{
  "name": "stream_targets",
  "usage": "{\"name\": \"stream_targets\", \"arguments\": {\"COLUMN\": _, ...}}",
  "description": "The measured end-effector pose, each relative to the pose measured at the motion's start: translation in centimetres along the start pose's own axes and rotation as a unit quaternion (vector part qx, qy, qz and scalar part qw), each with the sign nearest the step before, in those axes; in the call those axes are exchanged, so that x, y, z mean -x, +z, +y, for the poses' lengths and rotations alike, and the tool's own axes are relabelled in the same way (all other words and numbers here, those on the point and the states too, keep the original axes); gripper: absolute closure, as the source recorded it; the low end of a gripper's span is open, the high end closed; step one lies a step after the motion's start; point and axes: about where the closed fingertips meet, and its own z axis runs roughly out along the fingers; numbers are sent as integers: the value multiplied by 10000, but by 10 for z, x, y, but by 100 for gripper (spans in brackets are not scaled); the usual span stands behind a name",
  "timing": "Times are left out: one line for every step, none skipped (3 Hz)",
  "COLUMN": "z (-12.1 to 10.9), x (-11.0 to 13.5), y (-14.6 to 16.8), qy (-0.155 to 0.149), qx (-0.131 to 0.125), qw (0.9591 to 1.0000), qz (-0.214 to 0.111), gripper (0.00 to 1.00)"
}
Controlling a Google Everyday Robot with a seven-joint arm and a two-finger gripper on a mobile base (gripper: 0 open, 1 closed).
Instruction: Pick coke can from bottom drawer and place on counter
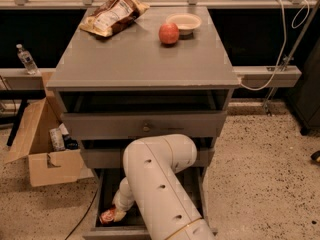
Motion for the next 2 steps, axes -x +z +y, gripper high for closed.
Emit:
{"name": "stream_targets", "arguments": {"z": 2, "x": 2, "y": -5, "qy": -24, "qx": -5, "qw": 10000, "qz": -92, "gripper": 94}}
{"name": "stream_targets", "arguments": {"z": 11, "x": 19, "y": -40, "qy": -443, "qx": -110, "qw": 9979, "qz": -468, "gripper": 100}}
